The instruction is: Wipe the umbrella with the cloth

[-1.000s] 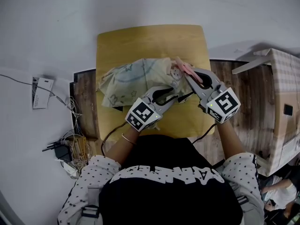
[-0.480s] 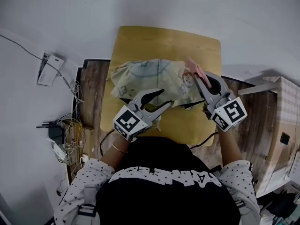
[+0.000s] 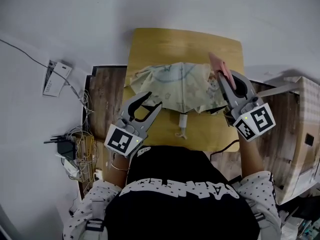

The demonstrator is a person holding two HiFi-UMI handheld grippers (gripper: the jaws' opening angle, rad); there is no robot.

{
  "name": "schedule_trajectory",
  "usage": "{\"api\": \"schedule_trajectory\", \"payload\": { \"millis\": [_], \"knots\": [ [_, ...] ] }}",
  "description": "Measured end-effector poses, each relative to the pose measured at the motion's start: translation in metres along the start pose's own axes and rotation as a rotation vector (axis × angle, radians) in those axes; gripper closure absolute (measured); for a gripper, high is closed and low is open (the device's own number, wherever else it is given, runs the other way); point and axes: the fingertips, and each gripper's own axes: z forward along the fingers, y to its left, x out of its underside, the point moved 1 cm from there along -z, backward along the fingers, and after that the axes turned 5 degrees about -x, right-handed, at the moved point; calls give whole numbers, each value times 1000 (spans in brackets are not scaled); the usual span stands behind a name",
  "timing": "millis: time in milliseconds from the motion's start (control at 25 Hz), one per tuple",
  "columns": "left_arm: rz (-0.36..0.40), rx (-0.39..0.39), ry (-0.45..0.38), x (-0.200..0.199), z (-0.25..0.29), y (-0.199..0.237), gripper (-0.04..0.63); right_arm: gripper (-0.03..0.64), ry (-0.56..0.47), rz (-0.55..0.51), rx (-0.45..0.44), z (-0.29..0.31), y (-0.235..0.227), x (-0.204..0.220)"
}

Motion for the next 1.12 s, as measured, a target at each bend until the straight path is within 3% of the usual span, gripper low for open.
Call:
{"api": "schedule_trajectory", "payload": {
  "millis": [120, 400, 600, 760, 1000, 1120],
  "knots": [
    [13, 25, -28, -3, -11, 12, 431, 586, -35, 20, 43, 8, 16, -16],
    [-14, 83, -39, 17, -23, 50, 422, 586, -69, 11, 27, 45, 70, -28],
    [-133, 146, 60, 56, -22, 66, 413, 586, -39, 32, 48, 63, 91, -8],
    [-191, 214, 65, 62, -20, 68, 418, 586, 2, 36, 81, 72, 99, 10],
    [-186, 262, 74, 66, -12, 65, 471, 586, 49, 34, 118, 84, 102, 33],
    [-200, 278, 67, 62, -8, 60, 575, 586, 81, 24, 127, 86, 102, 44]
  ]
}}
